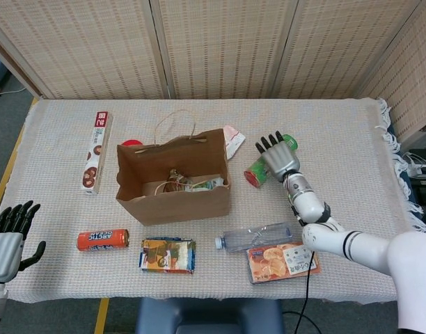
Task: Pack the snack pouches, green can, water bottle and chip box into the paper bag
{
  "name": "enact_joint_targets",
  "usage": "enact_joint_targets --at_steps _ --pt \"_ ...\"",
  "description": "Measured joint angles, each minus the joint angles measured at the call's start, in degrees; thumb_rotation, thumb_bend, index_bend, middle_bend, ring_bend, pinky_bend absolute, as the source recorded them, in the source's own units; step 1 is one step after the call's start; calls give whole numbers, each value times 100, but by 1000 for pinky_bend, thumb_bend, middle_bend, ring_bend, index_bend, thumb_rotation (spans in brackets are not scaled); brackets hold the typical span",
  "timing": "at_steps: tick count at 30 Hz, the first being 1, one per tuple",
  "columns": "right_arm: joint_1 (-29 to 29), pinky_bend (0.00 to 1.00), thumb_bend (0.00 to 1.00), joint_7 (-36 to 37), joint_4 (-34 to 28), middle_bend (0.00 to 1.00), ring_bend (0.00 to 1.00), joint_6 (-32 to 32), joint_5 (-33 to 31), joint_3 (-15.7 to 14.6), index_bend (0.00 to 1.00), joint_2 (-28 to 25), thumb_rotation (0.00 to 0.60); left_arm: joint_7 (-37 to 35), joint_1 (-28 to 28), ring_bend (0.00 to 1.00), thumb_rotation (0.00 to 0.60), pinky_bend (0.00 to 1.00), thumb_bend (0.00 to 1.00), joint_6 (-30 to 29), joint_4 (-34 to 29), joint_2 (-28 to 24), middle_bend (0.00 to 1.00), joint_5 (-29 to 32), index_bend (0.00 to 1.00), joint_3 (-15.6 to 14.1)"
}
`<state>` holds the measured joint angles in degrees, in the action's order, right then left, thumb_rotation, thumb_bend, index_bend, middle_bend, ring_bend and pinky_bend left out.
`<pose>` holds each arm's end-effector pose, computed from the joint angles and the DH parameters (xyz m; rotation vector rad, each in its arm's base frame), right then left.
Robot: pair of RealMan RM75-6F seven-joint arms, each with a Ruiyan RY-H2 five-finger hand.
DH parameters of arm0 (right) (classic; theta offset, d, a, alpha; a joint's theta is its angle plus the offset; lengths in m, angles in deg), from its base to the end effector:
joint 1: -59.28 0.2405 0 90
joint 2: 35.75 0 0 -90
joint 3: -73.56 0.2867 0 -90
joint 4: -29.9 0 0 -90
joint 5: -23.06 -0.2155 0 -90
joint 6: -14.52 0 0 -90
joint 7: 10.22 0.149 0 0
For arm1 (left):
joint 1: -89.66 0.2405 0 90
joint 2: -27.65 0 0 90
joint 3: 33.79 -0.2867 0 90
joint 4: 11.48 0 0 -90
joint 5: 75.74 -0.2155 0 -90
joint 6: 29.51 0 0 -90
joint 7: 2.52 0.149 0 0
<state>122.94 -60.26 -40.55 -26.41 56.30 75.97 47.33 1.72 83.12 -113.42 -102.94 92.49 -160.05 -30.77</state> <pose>-0.1649 -0.4803 0.0202 1.9509 -0.4903 0.2804 -0.3420 0.1997 0.1638 -1.4096 -0.8518 -0.8477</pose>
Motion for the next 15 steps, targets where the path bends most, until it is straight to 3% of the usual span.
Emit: enact_joint_targets --at_steps 15 --pt "532 37 46 -489 1360 8 0 597 -974 -359 0 981 600 -112 -14 0 600 0 389 47 -24 -36 0 26 55 7"
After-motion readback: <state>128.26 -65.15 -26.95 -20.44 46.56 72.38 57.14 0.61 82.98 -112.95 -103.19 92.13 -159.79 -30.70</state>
